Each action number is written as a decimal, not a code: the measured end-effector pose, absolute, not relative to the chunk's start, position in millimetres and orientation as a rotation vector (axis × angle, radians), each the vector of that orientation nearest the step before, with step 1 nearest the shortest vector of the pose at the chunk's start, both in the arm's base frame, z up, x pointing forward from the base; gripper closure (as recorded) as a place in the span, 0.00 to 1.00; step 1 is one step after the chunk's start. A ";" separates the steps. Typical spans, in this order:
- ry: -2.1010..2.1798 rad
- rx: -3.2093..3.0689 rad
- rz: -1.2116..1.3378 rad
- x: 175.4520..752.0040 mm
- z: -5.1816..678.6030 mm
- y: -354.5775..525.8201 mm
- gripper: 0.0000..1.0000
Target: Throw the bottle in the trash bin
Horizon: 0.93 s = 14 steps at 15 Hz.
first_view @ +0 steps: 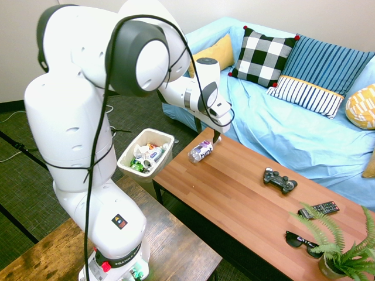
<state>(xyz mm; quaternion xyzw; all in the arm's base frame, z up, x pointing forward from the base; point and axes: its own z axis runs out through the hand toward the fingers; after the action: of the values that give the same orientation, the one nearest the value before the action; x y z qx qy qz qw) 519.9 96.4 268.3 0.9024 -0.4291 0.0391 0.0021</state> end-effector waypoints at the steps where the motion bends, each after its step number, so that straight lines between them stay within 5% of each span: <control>1: -1.340 2.830 0.119 528.3 260.9 102.4 0.00; 14: -1.302 2.764 -0.009 581.3 135.5 140.3 0.00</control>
<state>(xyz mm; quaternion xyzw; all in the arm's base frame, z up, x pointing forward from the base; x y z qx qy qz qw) 581.3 140.3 135.5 0.9039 -0.4256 -0.0029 0.0430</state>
